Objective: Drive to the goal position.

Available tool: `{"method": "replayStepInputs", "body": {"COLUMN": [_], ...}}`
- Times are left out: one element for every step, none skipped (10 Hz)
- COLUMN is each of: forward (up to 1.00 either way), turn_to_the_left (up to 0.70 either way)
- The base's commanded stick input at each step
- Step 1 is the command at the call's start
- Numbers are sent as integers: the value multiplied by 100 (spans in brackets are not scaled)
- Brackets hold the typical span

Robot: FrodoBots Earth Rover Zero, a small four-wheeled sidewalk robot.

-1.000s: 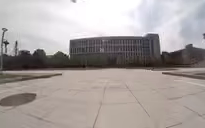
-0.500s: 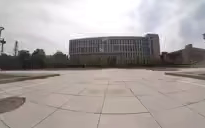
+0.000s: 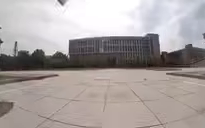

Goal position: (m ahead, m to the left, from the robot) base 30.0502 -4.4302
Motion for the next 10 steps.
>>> {"method": "replayStepInputs", "body": {"forward": [70, 70, 70, 70, 70, 70, 70, 70, 70, 70], "turn_to_the_left": [0, 0, 0, 0, 0, 0, 0, 0, 0, 0]}}
